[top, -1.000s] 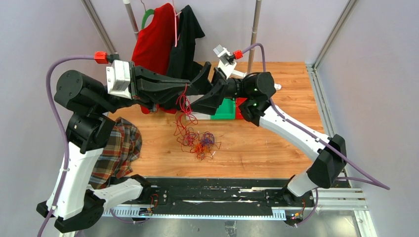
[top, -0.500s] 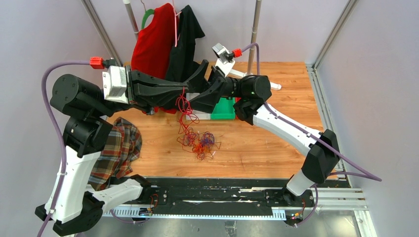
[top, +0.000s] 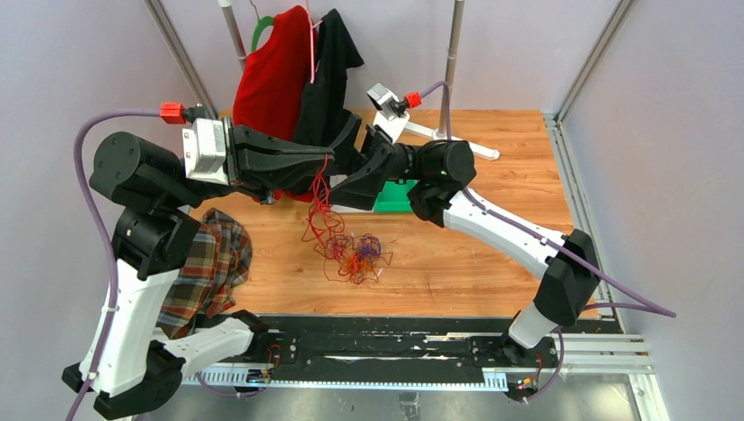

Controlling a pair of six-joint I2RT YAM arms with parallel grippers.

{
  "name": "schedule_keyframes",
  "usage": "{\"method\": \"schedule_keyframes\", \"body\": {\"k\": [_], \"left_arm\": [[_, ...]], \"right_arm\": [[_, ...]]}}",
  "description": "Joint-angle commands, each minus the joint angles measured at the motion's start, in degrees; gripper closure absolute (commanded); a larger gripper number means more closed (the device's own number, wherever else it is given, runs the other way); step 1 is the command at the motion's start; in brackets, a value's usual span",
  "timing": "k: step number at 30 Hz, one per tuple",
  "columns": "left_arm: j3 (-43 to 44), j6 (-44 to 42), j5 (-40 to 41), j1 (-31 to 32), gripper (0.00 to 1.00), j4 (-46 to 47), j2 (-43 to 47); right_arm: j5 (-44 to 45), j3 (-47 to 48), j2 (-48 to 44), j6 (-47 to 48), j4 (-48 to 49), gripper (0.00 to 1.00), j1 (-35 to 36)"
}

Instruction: Untangle the cables

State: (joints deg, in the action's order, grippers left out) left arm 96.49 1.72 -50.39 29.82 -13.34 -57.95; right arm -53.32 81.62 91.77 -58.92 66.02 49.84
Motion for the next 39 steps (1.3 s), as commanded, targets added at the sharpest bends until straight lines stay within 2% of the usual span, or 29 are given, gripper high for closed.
{"method": "schedule_keyframes", "body": {"k": [1,8,11,16,29,37,39], "left_arm": [[-0.55,0.97,-0.39,0.32,1.00,1.79,0.14],[-1.08,0.98,-0.07,0.32,1.00,1.78,0.34],[-0.85,-0.36,0.72,0.32,1.00,0.90,0.30],[0.39,-2.00,0.63,0.32,1.00,-0.56,0.05],[-0.38,-3.11,0.83,0.32,1.00,-0.26,-0.14],[2.51,2.96,-0.55,0.32,1.00,3.85,-2.78],[3.67,3.58,-1.39,0.32,1.00,4.35,-3.07]], "right_arm": [[1.92,2.93,0.87,3.26,-2.02,0.30,1.66],[14.61,1.93,1.36,9.69,-8.77,0.31,1.86],[17.19,2.74,2.20,11.37,-9.73,0.31,2.12],[17.50,3.58,2.43,16.22,-14.59,0.31,3.83],[16.74,1.38,3.12,14.26,-10.44,0.31,6.87],[25.82,0.45,4.53,26.52,-25.56,0.37,9.04],[28.55,0.62,4.82,30.01,-29.89,0.46,9.04]]}}
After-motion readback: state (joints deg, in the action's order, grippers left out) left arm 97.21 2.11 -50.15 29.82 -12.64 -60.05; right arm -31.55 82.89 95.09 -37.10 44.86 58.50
